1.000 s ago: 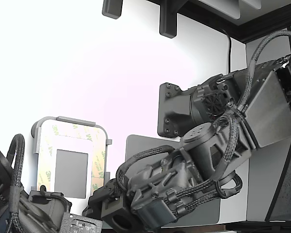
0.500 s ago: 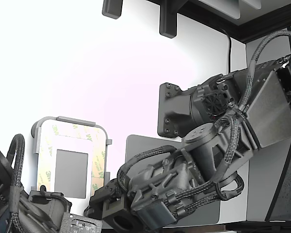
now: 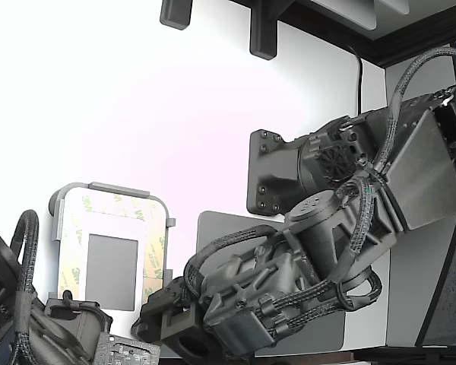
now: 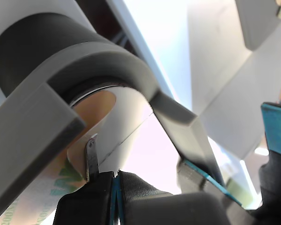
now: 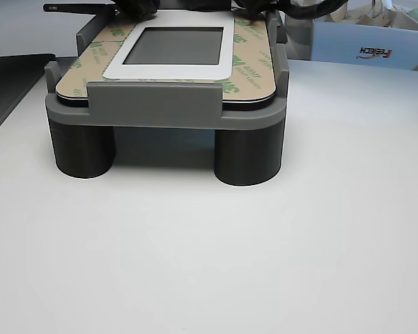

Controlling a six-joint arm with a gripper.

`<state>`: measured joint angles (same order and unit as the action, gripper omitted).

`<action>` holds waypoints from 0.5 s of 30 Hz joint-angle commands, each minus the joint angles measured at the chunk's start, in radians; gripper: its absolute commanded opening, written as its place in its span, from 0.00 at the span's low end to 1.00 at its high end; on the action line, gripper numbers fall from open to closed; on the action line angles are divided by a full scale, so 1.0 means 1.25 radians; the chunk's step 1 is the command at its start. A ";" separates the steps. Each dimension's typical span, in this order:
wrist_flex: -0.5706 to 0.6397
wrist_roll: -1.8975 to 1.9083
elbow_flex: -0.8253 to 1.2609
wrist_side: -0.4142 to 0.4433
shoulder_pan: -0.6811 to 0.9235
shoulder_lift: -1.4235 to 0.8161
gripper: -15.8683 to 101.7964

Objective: Peel off protective film from adhesive tape.

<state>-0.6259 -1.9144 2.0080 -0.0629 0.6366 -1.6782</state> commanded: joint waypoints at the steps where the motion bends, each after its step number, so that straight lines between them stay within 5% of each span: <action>1: 0.005 -0.007 -0.010 -0.004 -0.016 -0.021 0.04; 15: 0.048 -0.016 0.015 -0.016 -0.017 -0.020 0.04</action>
<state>-0.5706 -1.9313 2.0433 -0.0782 0.6289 -1.6843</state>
